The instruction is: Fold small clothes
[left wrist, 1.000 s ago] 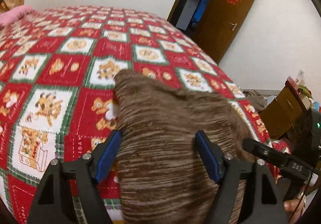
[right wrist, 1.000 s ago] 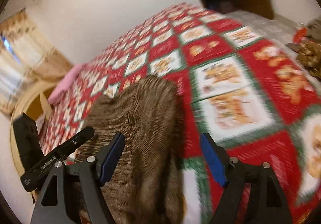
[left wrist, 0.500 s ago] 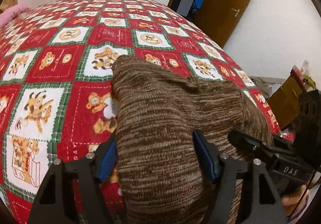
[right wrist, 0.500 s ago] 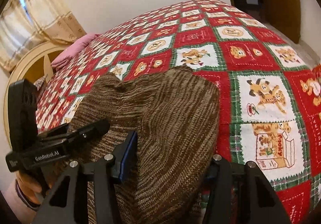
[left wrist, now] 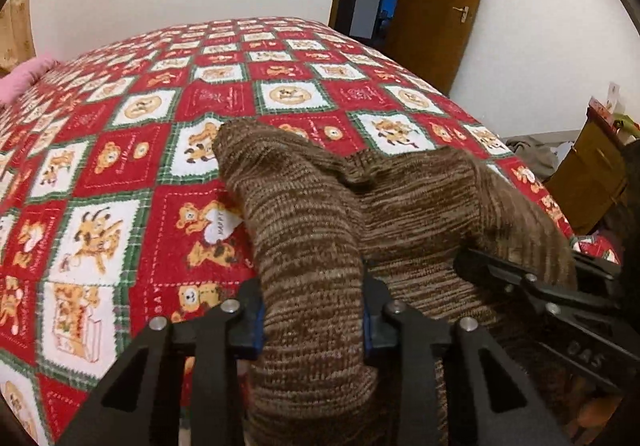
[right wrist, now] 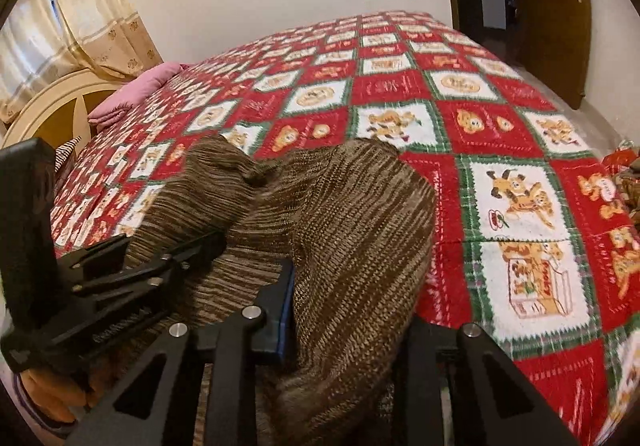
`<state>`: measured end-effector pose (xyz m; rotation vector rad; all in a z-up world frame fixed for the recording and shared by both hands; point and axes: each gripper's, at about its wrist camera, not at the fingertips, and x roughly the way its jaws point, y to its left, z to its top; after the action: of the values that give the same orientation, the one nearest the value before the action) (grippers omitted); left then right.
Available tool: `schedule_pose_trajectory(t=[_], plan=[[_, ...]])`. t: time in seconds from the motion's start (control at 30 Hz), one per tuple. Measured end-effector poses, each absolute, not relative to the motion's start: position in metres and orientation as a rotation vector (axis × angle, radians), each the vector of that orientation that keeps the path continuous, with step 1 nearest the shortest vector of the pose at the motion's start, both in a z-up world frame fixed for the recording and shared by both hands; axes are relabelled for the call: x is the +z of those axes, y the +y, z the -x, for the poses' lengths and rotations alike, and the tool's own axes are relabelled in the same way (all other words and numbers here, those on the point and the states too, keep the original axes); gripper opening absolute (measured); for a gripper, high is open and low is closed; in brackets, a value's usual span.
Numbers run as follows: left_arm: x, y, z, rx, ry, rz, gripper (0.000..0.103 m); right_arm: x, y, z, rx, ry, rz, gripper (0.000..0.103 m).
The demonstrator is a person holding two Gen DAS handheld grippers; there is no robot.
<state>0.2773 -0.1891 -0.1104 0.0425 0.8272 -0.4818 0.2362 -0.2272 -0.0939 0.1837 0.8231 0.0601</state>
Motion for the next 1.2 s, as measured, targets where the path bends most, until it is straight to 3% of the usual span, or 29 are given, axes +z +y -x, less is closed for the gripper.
schedule_pose_trajectory(t=[0.2, 1.2], plan=[[-0.103, -0.174, -0.266, -0.462, 0.827, -0.010, 0.032, -0.071, -0.188, -0.213, 0.023, 0.771, -0.063, 0.026], [-0.014, -0.093, -0.134, -0.551, 0.537, 0.053, 0.031, 0.016, -0.102, -0.038, 0.011, 0.499, -0.201, 0.026]])
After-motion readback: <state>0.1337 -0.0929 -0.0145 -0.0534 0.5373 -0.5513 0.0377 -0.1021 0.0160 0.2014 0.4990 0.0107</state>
